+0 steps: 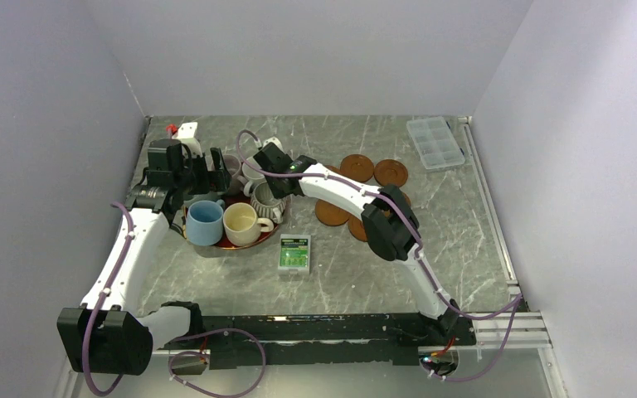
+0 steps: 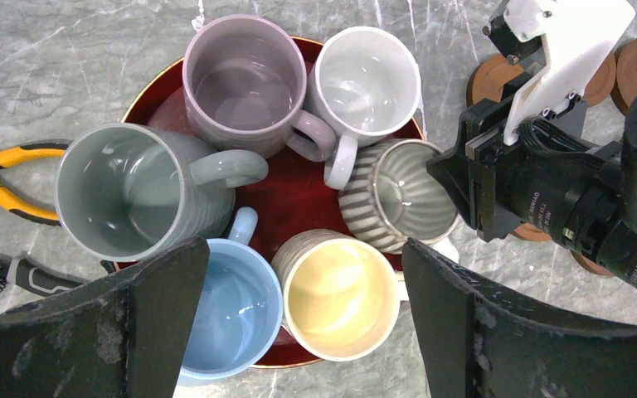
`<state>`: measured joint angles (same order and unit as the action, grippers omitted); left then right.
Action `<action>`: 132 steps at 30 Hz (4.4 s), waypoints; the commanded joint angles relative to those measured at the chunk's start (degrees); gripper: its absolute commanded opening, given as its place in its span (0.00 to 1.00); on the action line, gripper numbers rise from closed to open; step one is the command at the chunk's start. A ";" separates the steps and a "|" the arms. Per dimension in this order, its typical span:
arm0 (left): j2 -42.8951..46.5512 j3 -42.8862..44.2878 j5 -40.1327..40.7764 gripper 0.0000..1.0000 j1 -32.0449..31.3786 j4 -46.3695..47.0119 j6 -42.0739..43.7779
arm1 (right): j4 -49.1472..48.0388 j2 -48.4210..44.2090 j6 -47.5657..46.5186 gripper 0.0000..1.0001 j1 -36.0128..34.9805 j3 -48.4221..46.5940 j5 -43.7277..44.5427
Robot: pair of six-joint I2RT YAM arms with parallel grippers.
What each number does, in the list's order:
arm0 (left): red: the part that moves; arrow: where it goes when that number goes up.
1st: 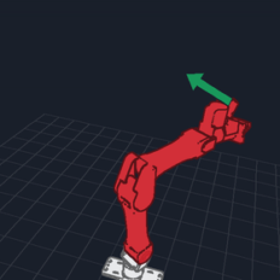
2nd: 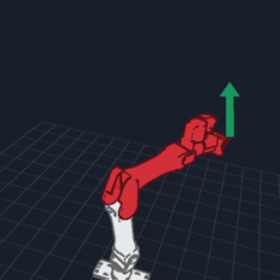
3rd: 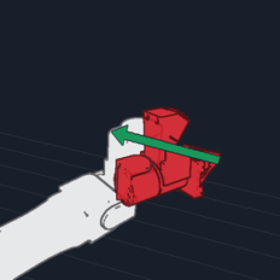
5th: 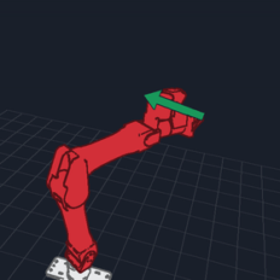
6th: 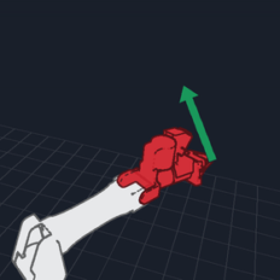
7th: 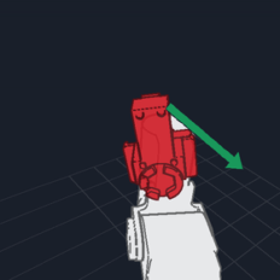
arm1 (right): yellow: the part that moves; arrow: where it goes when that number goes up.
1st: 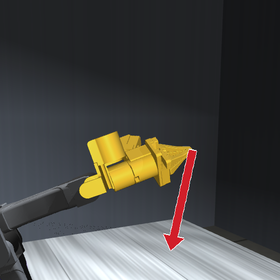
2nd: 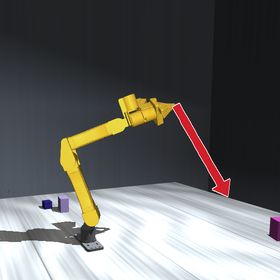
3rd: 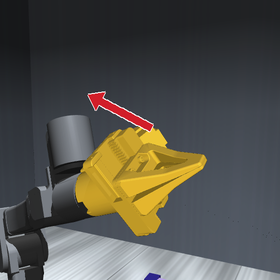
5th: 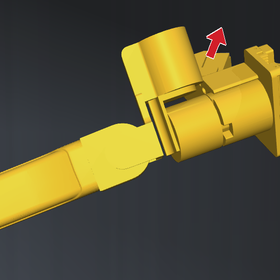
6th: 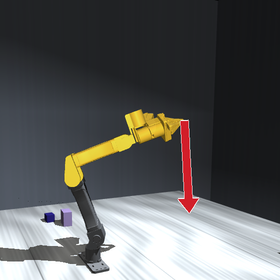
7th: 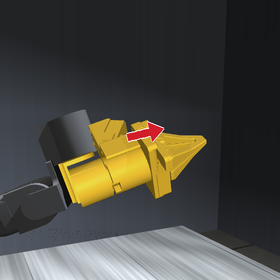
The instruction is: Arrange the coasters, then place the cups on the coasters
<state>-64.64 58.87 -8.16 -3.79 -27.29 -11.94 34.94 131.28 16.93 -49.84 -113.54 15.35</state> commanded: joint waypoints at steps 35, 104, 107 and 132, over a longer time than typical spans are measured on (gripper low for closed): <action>2.13 1.39 3.59 0.92 -0.16 1.13 -0.70 | 4.70 -23.07 -1.80 0.00 -1.76 9.43 16.63; 1.98 0.63 2.97 0.92 -0.19 2.46 0.22 | -5.38 -7.29 -24.61 0.00 32.37 4.15 -3.23; 1.98 0.55 2.89 0.93 -0.17 2.59 0.24 | -5.05 -6.78 -24.62 0.00 32.40 3.76 -2.75; 2.07 0.63 2.79 0.93 -0.17 2.56 0.17 | -2.71 -4.46 -23.93 0.13 32.53 2.10 -2.16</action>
<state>-62.72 58.76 -4.67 -3.84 -26.79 -11.75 33.41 127.42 -7.46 -17.69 -108.25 12.51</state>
